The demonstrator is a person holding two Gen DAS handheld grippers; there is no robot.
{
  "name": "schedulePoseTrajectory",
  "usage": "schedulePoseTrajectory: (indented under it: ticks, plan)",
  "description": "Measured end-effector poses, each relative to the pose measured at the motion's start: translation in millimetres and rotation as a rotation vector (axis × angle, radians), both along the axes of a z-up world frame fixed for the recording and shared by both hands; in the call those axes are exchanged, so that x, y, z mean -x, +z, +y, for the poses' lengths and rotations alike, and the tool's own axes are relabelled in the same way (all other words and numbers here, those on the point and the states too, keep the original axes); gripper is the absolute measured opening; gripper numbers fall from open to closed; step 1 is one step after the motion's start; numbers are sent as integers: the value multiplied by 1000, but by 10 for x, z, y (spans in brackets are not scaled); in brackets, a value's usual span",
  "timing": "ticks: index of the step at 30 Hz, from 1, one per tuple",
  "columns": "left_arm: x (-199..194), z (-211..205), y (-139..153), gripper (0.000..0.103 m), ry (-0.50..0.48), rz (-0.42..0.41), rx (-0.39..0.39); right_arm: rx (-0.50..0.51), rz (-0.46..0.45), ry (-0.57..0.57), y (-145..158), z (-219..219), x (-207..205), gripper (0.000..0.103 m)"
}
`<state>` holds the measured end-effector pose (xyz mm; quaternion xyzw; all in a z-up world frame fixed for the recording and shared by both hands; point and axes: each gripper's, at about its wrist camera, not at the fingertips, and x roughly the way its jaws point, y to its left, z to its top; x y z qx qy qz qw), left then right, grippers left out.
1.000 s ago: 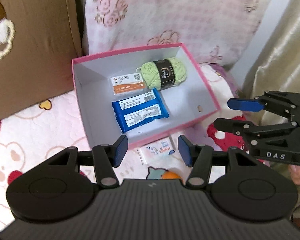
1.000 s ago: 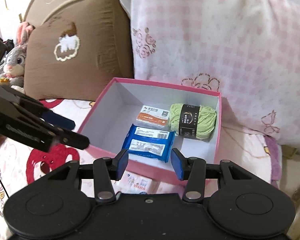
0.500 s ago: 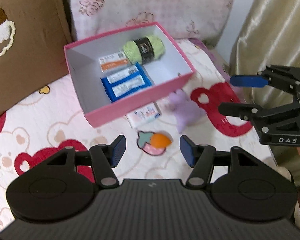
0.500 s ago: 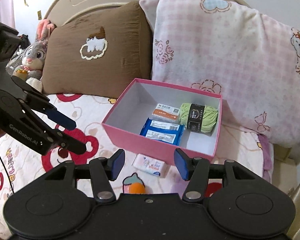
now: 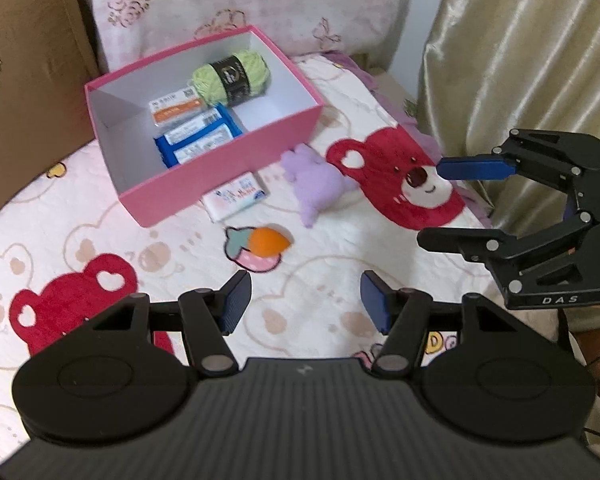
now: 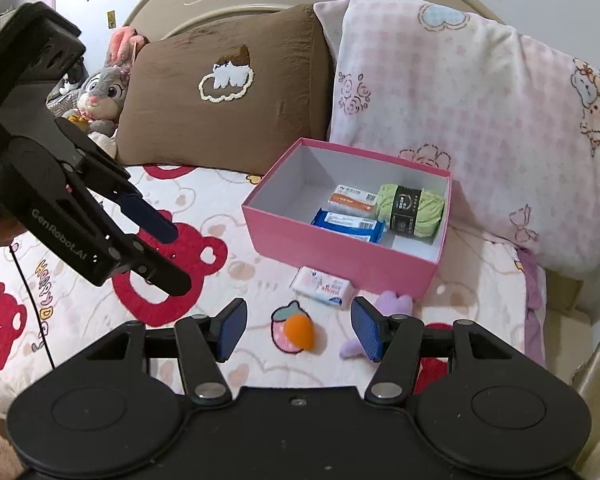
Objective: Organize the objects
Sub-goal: 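Withdraw the left tool from the box toward the lilac plush toy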
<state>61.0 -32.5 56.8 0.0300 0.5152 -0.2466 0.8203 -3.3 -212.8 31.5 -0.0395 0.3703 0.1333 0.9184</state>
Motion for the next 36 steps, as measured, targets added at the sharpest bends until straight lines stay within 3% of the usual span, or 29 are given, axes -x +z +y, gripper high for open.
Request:
schedulePoseTrajectory:
  ticks: [8,11,15,19,25,28,36]
  plan:
    - [128,27,-288,61,22,83,0,-42,-20,-7,-217,-123,229,64]
    - [168,24,-397,62,30,96,-15,-46,-18,-1,-330,-137,263,74]
    - [195,1,-489,69,32,95,-17,-39,-21,-4,-456,-130,283,76]
    - [197,-39,-544,77,42,87,-3,-32,-25,-14,-604,-146,262,89]
    - [154,-121,-660,90,65,82,7,4,-46,-40,-819,-203,202,92]
    - [133,-121,-710,100,105,52,17,-14,-61,-63,-899,-286,147,92]
    - [-25,19,-911,103,336,11,61,74,-100,-43,-1085,-331,44,92]
